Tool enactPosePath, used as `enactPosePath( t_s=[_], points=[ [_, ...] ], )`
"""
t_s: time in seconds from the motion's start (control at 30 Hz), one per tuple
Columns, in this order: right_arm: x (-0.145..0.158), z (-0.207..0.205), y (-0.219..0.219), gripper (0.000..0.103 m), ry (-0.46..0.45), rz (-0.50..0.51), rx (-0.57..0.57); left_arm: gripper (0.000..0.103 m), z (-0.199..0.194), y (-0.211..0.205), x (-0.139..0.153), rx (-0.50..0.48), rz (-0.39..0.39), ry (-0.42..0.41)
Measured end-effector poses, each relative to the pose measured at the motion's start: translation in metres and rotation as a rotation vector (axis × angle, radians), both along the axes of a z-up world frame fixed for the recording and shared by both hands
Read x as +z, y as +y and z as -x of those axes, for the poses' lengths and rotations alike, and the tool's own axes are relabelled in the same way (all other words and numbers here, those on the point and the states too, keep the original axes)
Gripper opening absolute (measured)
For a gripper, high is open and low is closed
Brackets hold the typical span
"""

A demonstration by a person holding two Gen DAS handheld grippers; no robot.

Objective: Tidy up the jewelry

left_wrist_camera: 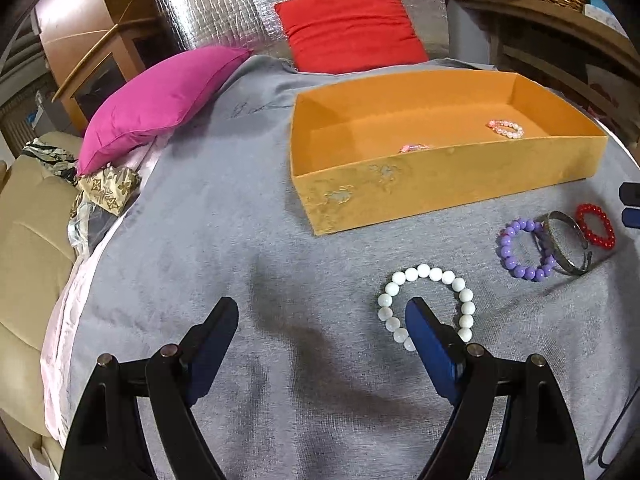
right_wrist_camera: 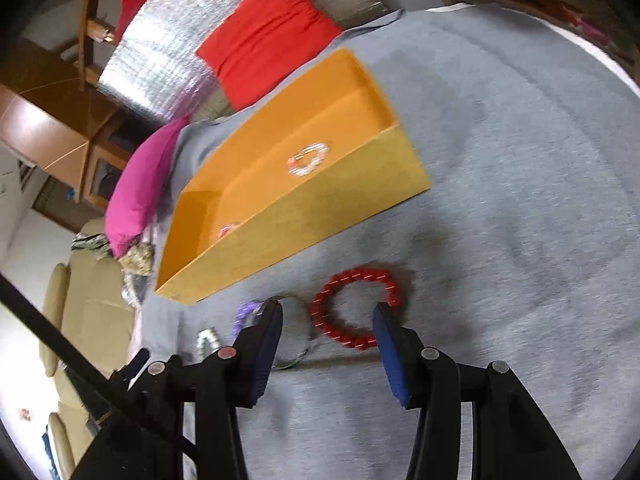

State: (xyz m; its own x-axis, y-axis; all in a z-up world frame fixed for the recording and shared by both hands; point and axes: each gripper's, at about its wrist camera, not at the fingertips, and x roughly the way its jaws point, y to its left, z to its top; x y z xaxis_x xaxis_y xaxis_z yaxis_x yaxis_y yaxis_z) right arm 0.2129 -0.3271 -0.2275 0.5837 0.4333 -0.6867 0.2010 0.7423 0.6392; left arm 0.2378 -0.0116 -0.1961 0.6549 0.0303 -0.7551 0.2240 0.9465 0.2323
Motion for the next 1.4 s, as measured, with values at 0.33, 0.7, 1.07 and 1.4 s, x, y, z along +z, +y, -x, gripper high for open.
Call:
enactPosePath(
  t_s=[0.33, 0.7, 1.07, 1.4],
  points=[
    [-0.021, -0.008, 0.032, 0.055, 0.066, -0.140, 0.115, 0.086, 0.000, 0.005, 0.001, 0.010, 0.009, 0.010],
    [-0.008, -0.004, 0.015, 0.060, 0.025, -0.092, 0.086, 0.086, -0.001, 0.005, 0.000, -0.002, 0.022, 0.024],
    [-0.011, -0.002, -0.017, 0.055, 0.073, 0.058, -0.039, 0.086, -0.001, -0.016, -0.004, -0.035, 0.010, 0.040],
    [-0.015, -0.010, -0.012, 0.042, 0.092, 0.136, -0.042, 0.086, -0.004, -0.011, -0.007, -0.014, 0.001, 0.049]
  ],
)
